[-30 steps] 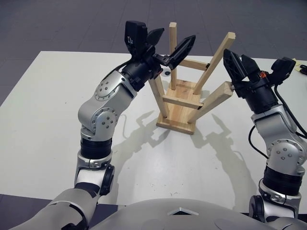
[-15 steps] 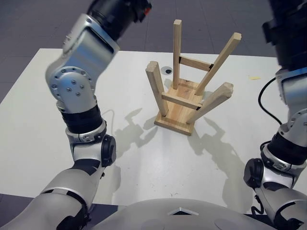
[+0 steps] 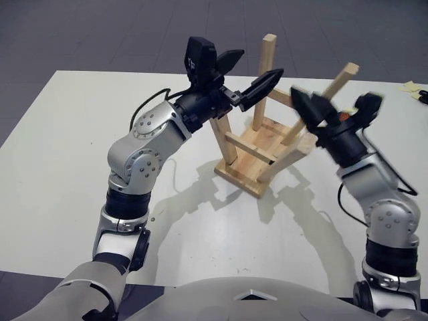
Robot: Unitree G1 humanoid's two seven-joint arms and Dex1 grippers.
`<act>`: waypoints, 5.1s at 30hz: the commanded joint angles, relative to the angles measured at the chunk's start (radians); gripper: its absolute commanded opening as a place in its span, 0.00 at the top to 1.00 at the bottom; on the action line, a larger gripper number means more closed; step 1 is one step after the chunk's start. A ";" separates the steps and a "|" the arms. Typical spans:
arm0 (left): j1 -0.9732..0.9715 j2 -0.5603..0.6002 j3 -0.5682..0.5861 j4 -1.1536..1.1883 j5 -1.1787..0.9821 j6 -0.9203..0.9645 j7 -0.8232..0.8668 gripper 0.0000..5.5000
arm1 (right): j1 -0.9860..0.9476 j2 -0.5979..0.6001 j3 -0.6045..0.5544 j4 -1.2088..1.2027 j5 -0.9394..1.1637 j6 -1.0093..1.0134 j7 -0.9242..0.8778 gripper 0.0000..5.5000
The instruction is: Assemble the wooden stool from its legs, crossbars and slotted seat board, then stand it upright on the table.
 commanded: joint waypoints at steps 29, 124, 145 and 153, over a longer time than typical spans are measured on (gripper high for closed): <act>0.011 -0.002 0.328 0.149 -0.489 0.189 0.186 0.03 | -0.121 -0.043 -0.230 -0.214 0.882 0.130 0.019 0.02; 0.038 0.119 0.414 0.266 -0.333 0.270 -0.102 0.02 | -0.187 -0.384 0.070 0.212 -0.311 0.130 0.972 0.50; -0.005 0.017 0.469 0.414 -0.236 0.168 0.038 0.02 | -0.463 -0.189 -0.417 0.425 0.144 0.292 0.450 0.05; 0.126 0.025 0.239 0.213 0.079 0.106 0.117 0.02 | 0.038 0.015 -0.277 0.050 -0.457 -0.088 0.103 0.02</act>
